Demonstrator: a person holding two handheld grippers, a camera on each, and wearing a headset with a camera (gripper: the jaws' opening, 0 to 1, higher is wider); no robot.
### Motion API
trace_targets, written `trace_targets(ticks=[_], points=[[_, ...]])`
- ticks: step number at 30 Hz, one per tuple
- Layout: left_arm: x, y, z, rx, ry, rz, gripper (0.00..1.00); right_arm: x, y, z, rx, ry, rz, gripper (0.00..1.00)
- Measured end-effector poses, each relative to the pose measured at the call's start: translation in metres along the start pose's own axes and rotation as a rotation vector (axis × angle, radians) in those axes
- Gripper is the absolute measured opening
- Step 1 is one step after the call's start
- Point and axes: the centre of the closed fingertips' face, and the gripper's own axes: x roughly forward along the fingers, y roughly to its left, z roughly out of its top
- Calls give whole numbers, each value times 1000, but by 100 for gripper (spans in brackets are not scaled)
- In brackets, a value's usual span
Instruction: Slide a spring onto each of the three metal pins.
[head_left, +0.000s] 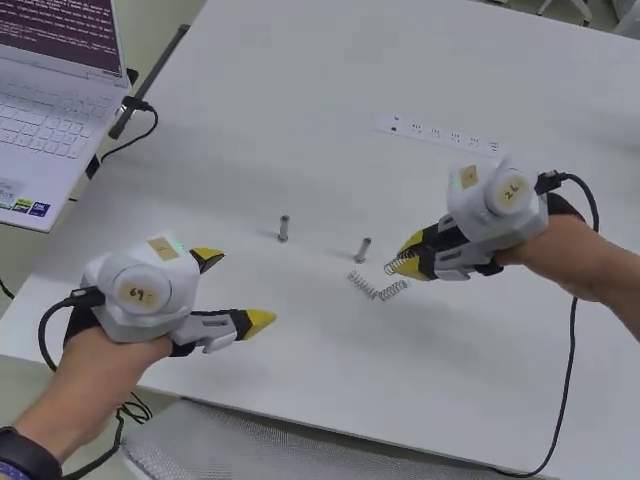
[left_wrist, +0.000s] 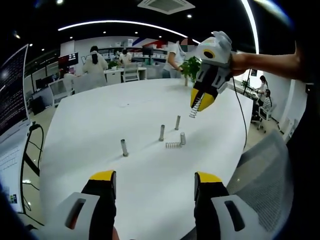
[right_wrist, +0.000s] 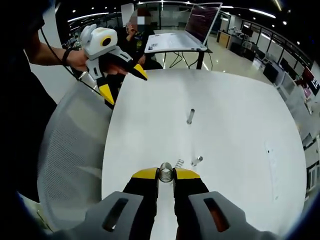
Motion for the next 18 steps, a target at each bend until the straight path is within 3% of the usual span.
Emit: trace_targets(ticks=[18], points=[[-12,12,4,0,-16,30,61,32,-33,31,-19,8,19,9]])
